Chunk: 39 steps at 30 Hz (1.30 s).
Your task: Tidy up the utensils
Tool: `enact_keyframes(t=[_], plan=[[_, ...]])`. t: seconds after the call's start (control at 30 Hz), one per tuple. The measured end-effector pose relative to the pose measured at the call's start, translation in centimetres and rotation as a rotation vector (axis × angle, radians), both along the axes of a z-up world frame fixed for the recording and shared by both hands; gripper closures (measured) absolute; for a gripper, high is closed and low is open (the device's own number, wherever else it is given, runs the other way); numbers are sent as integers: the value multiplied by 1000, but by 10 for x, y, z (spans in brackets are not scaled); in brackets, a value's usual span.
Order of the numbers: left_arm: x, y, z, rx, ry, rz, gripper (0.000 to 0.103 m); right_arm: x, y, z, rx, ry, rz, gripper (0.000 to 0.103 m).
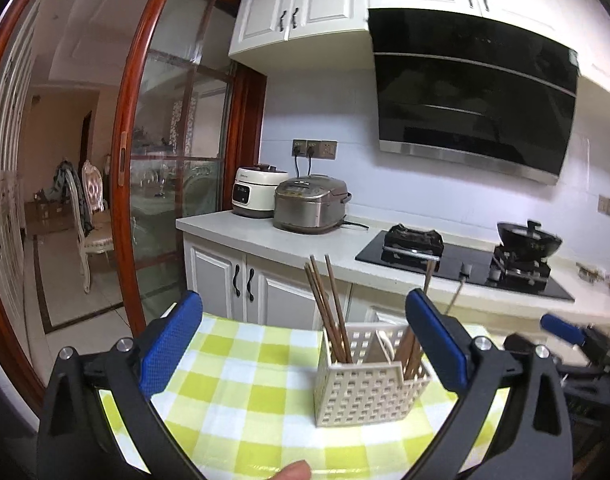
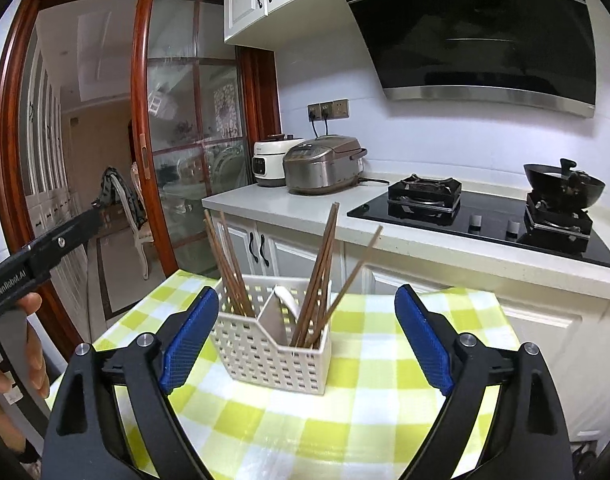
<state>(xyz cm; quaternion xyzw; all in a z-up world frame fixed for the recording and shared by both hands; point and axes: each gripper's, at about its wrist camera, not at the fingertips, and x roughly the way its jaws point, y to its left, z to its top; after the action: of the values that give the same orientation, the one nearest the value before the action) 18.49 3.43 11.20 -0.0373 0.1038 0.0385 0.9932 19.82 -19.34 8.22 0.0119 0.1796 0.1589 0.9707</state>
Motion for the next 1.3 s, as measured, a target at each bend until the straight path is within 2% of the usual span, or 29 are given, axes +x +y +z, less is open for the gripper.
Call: enact_keyframes(t=[0.23, 0.4, 0.5, 1.3], plan=[[-19, -15, -30, 49, 52, -82, 5, -17, -1, -14, -11, 35, 46, 18], [-25, -21, -46, 89, 81, -83, 5, -22, 1, -15, -20, 33, 52, 18], [-26, -17, -48, 59, 86, -89, 5, -22, 1, -15, -29, 27, 46, 18], [-24, -20, -49, 42, 83, -85, 5, -27, 5, -23, -43, 25, 51, 18]])
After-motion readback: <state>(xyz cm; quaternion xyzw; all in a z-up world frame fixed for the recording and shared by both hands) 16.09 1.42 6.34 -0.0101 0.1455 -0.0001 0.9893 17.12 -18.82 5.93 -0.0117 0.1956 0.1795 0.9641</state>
